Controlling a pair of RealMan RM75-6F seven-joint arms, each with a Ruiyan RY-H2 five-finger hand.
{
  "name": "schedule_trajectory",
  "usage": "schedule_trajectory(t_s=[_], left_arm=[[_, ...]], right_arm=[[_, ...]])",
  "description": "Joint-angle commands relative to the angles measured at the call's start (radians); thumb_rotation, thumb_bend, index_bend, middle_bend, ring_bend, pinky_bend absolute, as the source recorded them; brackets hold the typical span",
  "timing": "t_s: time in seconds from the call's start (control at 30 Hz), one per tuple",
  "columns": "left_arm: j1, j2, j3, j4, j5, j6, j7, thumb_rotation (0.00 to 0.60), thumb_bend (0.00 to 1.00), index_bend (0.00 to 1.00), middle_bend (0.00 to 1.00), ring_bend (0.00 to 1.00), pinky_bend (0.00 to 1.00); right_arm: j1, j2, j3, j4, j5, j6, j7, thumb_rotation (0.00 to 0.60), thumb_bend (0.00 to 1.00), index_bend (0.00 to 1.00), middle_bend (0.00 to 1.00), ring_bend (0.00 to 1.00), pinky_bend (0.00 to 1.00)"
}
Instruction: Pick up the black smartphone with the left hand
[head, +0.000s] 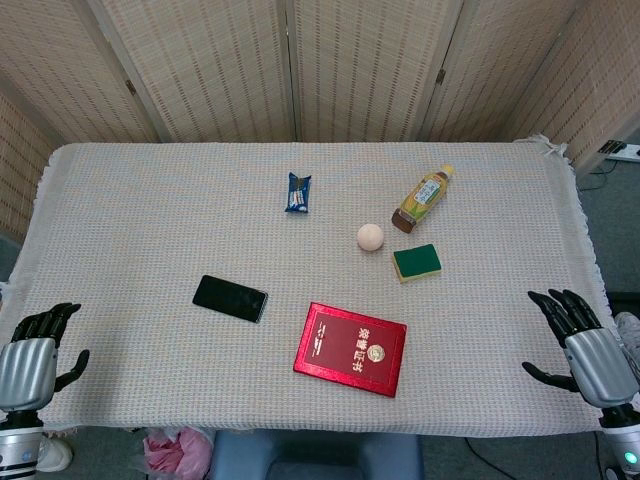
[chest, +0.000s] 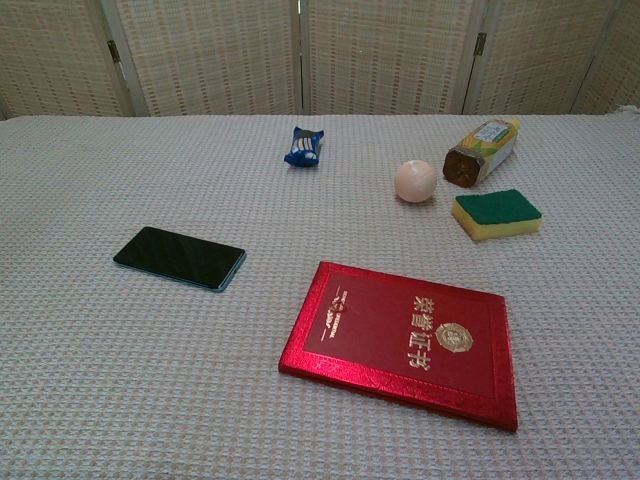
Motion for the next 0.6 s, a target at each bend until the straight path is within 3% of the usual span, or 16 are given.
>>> schedule_trajectory(t_s=[0.03,0.3,0.6], left_arm=[[0.001,-0.001,-0.004,0.000,0.004,-0.003,0.001,0.600,0.34,0.22,0.22,0.24,0.23],[-0.030,-0.009,-0.017,0.027,0.060,-0.040,0.000,0.600,0.34,0.23,0.22,0.24,0.23],[-0.192,-0.057,-0.057,0.097,0.183,-0.196,0.031,0.600,0.34,0.27,0.26,0.24,0.23]], right_arm=[[-0.002,-0.001,-0.002,-0.008,0.006,0.000,-0.014,0.600,0.05,0.07,0.16,0.11,0.10],[0.008,-0.002,-0.001,-0.023,0.012,-0.008,-0.036,0.600,0.05,0.07,0.16,0.11,0.10],[0.018,-0.007,-0.002,-0.030,0.016,-0.019,-0.057,0.600,0.05,0.07,0.16,0.11,0.10]])
